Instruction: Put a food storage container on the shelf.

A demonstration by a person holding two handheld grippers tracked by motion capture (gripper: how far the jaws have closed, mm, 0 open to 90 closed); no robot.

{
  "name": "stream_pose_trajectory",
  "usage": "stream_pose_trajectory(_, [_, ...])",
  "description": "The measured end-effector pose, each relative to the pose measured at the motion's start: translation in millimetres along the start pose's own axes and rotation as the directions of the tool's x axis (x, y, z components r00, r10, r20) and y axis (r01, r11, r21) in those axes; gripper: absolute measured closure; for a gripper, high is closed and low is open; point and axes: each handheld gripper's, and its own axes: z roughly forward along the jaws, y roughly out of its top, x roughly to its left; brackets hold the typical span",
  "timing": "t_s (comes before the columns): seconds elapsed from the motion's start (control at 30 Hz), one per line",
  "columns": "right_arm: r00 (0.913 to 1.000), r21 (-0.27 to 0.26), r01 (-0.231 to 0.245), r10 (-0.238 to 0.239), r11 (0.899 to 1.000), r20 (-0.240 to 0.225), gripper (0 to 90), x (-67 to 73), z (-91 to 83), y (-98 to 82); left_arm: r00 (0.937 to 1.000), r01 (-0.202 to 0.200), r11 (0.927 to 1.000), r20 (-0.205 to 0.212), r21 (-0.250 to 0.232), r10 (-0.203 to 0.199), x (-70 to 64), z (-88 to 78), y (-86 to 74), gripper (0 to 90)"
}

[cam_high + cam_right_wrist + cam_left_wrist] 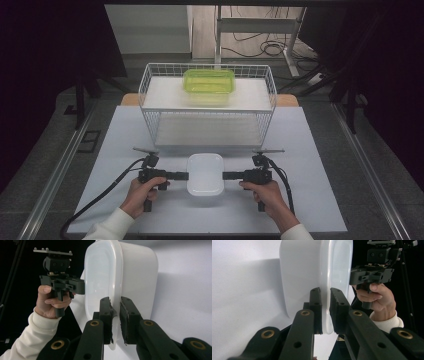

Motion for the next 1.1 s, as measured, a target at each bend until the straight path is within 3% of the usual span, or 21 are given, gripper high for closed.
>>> stream_pose_trajectory(0.8, [0.9994,-0.017,0.033,-0.034,0.999,-0.009,79.9,11.3,-7.0,4.5,0.9992,-0.039,0.9992,0.005,-0.006,0.039,-13.6,-5.6,6.1,81.2])
stream_pose_trajectory(1.1, [0.9974,-0.036,0.071,-0.071,0.997,-0.007,79.8,22.6,-16.4,14.5,0.9975,-0.07,0.9972,0.01,-0.029,0.07,-28.2,-9.5,17.1,81.2])
